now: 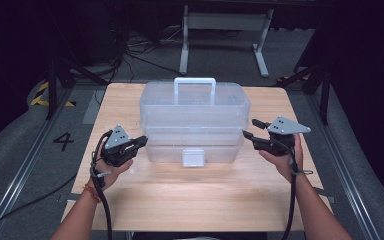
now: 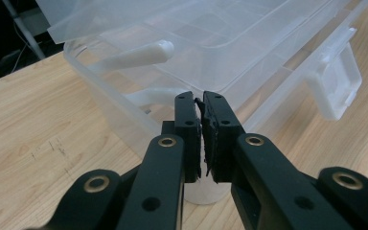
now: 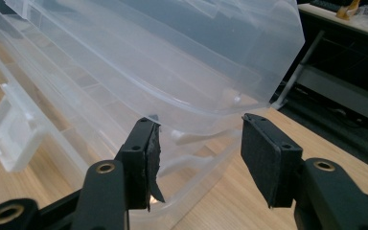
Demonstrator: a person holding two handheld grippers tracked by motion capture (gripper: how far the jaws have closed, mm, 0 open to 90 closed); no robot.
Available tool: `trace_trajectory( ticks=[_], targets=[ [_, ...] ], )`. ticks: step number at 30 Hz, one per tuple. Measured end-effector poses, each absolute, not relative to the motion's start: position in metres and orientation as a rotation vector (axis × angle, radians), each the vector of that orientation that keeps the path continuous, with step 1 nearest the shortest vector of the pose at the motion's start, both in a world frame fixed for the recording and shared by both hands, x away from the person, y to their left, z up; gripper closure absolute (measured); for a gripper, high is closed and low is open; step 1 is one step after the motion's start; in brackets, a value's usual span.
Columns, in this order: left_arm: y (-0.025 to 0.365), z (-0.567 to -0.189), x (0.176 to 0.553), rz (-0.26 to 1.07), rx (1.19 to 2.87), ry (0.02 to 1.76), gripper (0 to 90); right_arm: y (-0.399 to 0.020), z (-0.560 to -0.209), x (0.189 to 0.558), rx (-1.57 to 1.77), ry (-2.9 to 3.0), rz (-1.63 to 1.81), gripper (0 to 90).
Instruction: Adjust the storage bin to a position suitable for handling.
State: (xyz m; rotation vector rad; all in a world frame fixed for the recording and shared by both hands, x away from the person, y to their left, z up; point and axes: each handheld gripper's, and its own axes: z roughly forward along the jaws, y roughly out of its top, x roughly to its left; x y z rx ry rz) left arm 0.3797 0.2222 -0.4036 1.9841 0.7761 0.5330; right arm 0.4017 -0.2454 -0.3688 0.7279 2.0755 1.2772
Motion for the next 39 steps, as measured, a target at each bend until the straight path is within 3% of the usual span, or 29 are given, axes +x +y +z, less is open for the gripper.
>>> trace_trajectory(
  ticks=[39],
  targets=[
    [0.222,-0.405,0.383,0.511,1.98,0.764,83.3,-0.224,-0.327,0.433,0.806,1.866,1.298,61.0]
  ],
)
